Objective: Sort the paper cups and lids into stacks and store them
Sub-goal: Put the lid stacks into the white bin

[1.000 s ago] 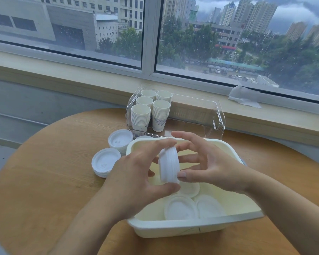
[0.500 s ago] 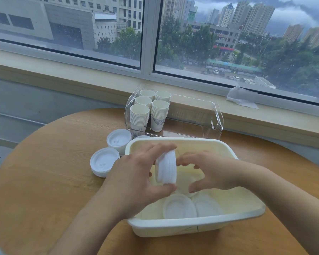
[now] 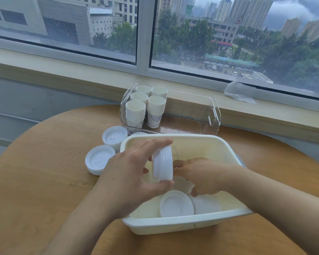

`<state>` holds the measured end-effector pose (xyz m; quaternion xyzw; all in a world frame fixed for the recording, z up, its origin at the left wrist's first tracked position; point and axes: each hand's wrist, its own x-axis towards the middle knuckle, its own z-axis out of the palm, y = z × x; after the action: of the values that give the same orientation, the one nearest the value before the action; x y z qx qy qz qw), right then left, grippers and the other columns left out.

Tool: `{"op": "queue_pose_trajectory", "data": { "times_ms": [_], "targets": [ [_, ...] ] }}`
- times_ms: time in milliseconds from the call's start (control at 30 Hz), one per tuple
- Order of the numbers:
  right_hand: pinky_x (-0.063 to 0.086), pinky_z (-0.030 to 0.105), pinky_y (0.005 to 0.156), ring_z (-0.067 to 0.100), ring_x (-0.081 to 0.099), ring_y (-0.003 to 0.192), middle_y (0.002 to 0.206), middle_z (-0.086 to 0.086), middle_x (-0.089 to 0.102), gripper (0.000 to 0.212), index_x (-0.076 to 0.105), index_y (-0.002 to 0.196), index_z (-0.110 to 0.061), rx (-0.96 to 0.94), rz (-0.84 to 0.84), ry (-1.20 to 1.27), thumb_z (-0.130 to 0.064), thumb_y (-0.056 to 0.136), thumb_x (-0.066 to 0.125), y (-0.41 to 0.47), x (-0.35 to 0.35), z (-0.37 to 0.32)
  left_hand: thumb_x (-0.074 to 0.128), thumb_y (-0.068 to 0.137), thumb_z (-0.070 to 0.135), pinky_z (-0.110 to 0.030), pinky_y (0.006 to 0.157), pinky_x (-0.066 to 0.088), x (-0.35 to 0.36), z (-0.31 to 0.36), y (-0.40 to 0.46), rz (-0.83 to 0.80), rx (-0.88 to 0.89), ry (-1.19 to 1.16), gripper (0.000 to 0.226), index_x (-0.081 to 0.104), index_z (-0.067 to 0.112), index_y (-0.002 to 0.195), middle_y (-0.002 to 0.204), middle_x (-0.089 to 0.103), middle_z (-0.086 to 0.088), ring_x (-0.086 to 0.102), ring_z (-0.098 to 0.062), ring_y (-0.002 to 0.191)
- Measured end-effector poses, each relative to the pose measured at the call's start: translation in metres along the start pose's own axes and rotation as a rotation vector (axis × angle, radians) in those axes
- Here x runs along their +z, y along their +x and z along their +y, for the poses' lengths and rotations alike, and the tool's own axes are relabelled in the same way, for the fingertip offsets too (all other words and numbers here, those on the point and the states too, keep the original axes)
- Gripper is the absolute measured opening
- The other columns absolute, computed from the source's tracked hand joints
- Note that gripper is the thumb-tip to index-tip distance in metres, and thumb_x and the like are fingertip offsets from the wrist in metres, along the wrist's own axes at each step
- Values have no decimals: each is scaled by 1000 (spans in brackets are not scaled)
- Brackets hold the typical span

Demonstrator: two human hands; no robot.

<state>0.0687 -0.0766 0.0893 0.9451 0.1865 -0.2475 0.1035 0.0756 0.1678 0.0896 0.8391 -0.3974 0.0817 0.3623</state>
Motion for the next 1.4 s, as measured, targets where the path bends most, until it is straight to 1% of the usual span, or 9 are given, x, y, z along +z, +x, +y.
{"op": "queue_pose_trajectory", "data": {
  "times_ms": [367,467,633,733,833,967,1100,1233,1400],
  "targets": [
    [42,36,96,15,56,116,153,-13,36,88,26,159,-46,-19,93,29,-37,88,77,-21,-9,4,77,72,62,-23,82,58,0,1,1,-1,-1,5,81,40,62,143,135,53,37,58,4,113],
    [44,34,96,5,54,98,141,-19,40,87,24,157,-52,5,181,114,-47,87,75,-34,-10,10,80,73,60,-21,82,58,-1,1,1,2,-6,2,81,40,62,143,135,53,37,58,4,113],
    [39,24,94,2,50,100,128,-27,41,96,14,158,-56,60,317,214,-55,83,75,-54,-7,14,81,73,59,-20,82,57,-1,3,1,-8,-17,-2,83,39,62,144,135,53,37,57,6,113],
    [47,26,90,7,54,103,126,-26,49,100,19,155,-60,37,478,534,-53,79,84,-63,-7,15,83,71,57,-21,82,57,-3,4,1,10,-37,-84,82,43,62,142,134,55,35,59,3,116],
    [55,42,84,13,59,96,125,-11,60,98,34,154,-53,-90,632,1053,-37,76,91,-69,-11,6,93,71,43,-15,80,54,-9,8,-2,72,-97,-244,82,49,64,137,128,60,35,61,2,116],
    [55,39,88,19,60,98,128,4,62,101,38,155,-46,-239,730,1393,-20,73,90,-70,-20,-14,94,72,37,-11,81,51,-14,15,-4,90,-100,-292,81,50,64,135,126,62,33,62,2,116],
    [55,39,89,20,61,101,130,1,62,104,35,156,-48,-270,769,1385,-10,75,89,-67,-24,-28,93,73,37,-15,84,54,-17,22,-6,91,-78,-305,80,50,60,137,131,63,27,62,-2,120],
    [53,34,87,17,61,107,133,-3,63,100,39,155,-44,-239,788,1293,-15,75,91,-63,-22,-36,92,72,42,-14,84,53,-17,24,-8,139,-62,-283,81,49,58,139,130,63,27,62,-4,120],
    [53,43,101,21,56,134,140,-2,64,78,55,147,-29,-207,777,1188,-22,77,90,-67,-23,-38,92,75,40,-15,86,54,-18,24,-12,155,-33,-285,81,49,55,141,135,60,26,60,-8,124]
  ]
}}
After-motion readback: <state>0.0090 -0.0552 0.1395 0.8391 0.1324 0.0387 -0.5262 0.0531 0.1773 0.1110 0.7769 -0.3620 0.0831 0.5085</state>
